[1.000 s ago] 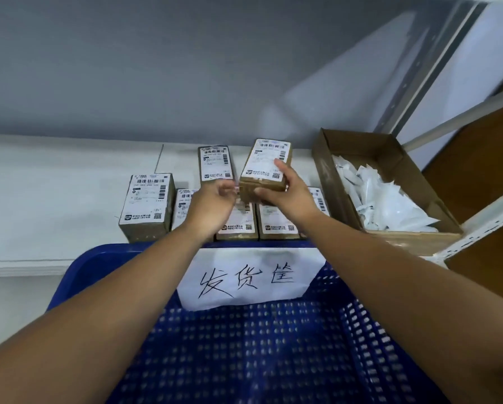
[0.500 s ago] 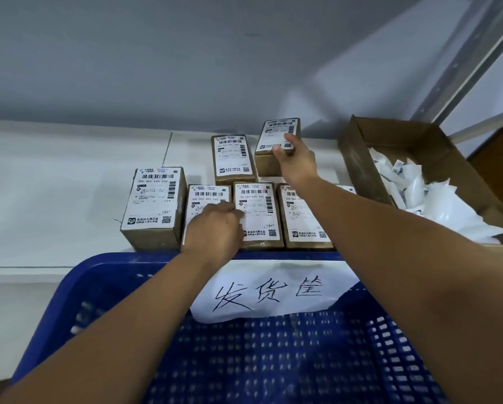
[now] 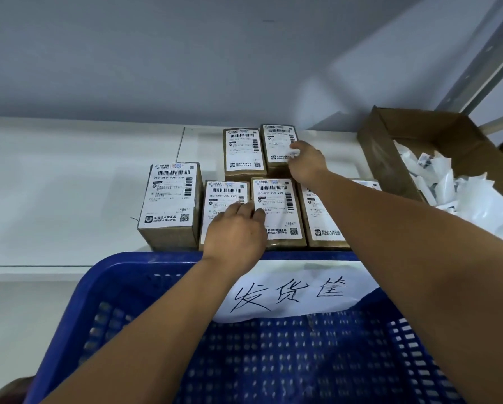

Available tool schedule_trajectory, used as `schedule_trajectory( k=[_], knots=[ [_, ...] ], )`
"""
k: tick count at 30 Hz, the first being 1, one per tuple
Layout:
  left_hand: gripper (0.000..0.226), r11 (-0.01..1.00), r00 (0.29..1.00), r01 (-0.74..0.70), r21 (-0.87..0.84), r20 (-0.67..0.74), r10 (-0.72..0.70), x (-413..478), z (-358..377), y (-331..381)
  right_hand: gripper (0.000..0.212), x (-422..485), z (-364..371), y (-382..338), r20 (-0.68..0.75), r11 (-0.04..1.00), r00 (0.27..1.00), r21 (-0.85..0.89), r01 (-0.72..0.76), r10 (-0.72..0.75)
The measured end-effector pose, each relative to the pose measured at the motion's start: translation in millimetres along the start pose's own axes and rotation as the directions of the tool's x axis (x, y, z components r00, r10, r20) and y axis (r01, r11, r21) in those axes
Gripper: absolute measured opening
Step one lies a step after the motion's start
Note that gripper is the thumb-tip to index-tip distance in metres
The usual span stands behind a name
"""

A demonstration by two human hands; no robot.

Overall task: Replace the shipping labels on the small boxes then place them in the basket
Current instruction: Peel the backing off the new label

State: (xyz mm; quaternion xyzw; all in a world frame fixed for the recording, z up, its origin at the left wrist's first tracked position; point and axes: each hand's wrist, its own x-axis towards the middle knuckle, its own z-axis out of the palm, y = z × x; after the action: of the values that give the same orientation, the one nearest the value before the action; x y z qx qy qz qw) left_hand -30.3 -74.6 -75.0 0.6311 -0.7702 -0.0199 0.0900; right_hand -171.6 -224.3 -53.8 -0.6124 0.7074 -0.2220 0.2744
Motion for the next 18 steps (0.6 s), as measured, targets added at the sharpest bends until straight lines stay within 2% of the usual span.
schedule_trajectory(
  k=[4, 9, 11, 14, 18],
  knots=[
    [0.032, 1.000, 0.998, 0.004, -0.015, -0.060, -0.005, -2, 3, -3, 0.061, -25, -1, -5, -0.011, 0.984, 0.999, -0.172, 0.044, -0.047],
    [0.028, 0.967, 0.972, -0.155, 0.203, -0.141, 0.185, -9, -12, -6, 0.057, -74, 8, -16, -0.050, 0.953, 0.971, -0.210, 0.217, -0.232],
    [0.027, 0.962, 0.966, -0.137, 0.236, -0.184, 0.183, -13, -25, -11, 0.052, -95, 15, -23, -0.017, 0.933, 0.952, -0.206, 0.294, -0.304],
    [0.029, 0.976, 0.974, 0.018, 0.216, -0.222, 0.031, -17, -48, -29, 0.048, -122, 21, -39, 0.064, 0.913, 0.938, -0.214, 0.346, -0.341],
    [0.045, 0.948, 0.951, 0.297, 0.112, -0.127, -0.283, -20, -68, -54, 0.054, -140, 38, -60, 0.202, 0.923, 0.948, -0.251, 0.291, -0.244]
  ],
)
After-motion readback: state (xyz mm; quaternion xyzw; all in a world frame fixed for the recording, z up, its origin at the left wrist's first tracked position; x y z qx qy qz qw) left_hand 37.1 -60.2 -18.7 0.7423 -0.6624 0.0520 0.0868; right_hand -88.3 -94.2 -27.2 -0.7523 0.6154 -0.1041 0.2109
